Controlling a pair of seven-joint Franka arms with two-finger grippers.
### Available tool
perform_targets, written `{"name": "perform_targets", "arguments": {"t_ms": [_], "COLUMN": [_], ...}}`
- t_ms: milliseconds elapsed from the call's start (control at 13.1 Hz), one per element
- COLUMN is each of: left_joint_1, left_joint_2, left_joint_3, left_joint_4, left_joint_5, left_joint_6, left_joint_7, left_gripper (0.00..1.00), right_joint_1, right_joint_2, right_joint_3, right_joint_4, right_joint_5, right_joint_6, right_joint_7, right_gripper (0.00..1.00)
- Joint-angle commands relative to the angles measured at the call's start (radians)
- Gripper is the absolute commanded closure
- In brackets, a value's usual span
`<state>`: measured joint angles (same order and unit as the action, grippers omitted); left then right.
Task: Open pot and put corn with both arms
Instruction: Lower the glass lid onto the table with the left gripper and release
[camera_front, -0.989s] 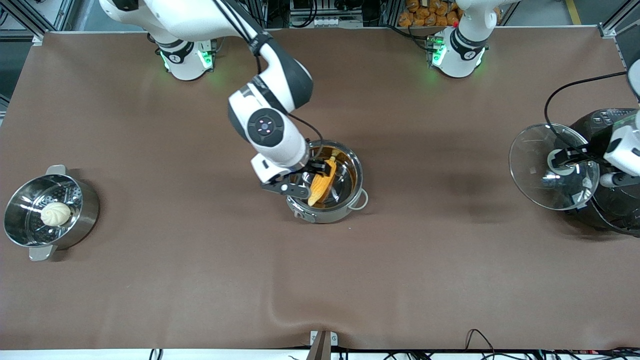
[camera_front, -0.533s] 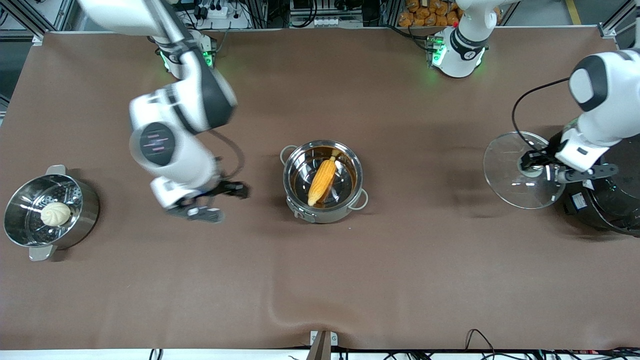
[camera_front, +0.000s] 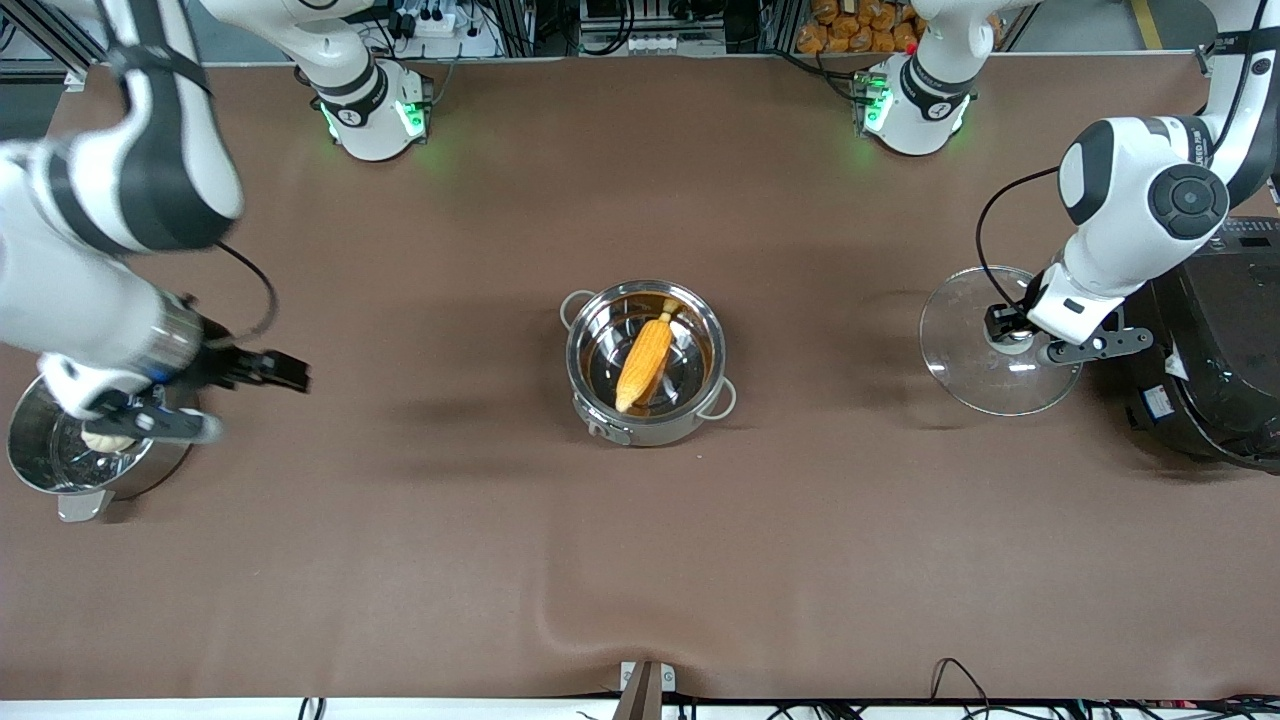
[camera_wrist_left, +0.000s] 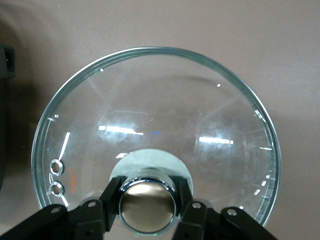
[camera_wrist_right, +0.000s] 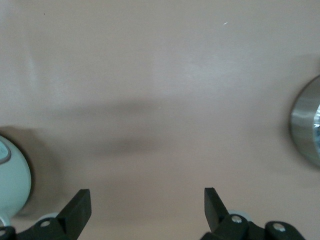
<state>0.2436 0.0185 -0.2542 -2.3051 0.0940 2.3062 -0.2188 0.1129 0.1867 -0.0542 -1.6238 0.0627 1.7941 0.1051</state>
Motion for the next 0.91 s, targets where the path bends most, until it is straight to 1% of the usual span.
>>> {"name": "perform_targets", "arguments": {"t_ms": [0,76,152,228,304,380,457,533,837], "left_joint_1": [0.013,0.011,0.008,0.005,-0.001,-0.006,-0.02,-0.032,-0.062], "left_joint_2": [0.041,0.073,0.104,0.139,0.181,0.217,0.248,0.271,0.33], "left_joint_3": [-0.004,-0.005,-0.005,-0.005,-0.005,-0.005,-0.005,-0.005,-0.007], "left_joint_4": [-0.04,-0.037,-0.037,-0.031,-0.008,0.031,0.058,0.075,0.111], "left_joint_5": [0.027,0.027,0.027,0.029,0.032,0.035,0.035,0.035,0.033], "left_joint_6": [0.105,0.134,0.178,0.215,0.241,0.243,0.243,0.243,0.242], "left_joint_7": [-0.034,-0.037,-0.036,-0.036,-0.034,-0.034,-0.037,-0.037,-0.047], "left_gripper": [1.0,1.0,1.0,1.0,1.0,1.0,1.0,1.0,1.0], "right_joint_1": [-0.088,-0.111,-0.121,-0.122,-0.137,-0.154,-0.156,-0.156,-0.148], "right_joint_2": [-0.196,-0.225,-0.246,-0.254,-0.238,-0.21,-0.179,-0.164,-0.164], "right_joint_3": [0.019,0.019,0.019,0.019,0.019,0.02,0.02,0.02,0.02], "right_joint_4": [-0.152,-0.151,-0.151,-0.139,-0.075,-0.004,0.065,0.105,0.105], "right_joint_5": [-0.006,-0.014,-0.041,-0.088,-0.096,-0.084,-0.086,-0.086,-0.086], "right_joint_6": [0.016,-0.02,-0.045,-0.082,-0.152,-0.212,-0.251,-0.281,-0.256], "right_joint_7": [-0.045,-0.047,-0.067,-0.115,-0.152,-0.154,-0.156,-0.154,-0.154], "right_gripper": [0.0,0.0,0.0,0.0,0.0,0.0,0.0,0.0,0.0]}}
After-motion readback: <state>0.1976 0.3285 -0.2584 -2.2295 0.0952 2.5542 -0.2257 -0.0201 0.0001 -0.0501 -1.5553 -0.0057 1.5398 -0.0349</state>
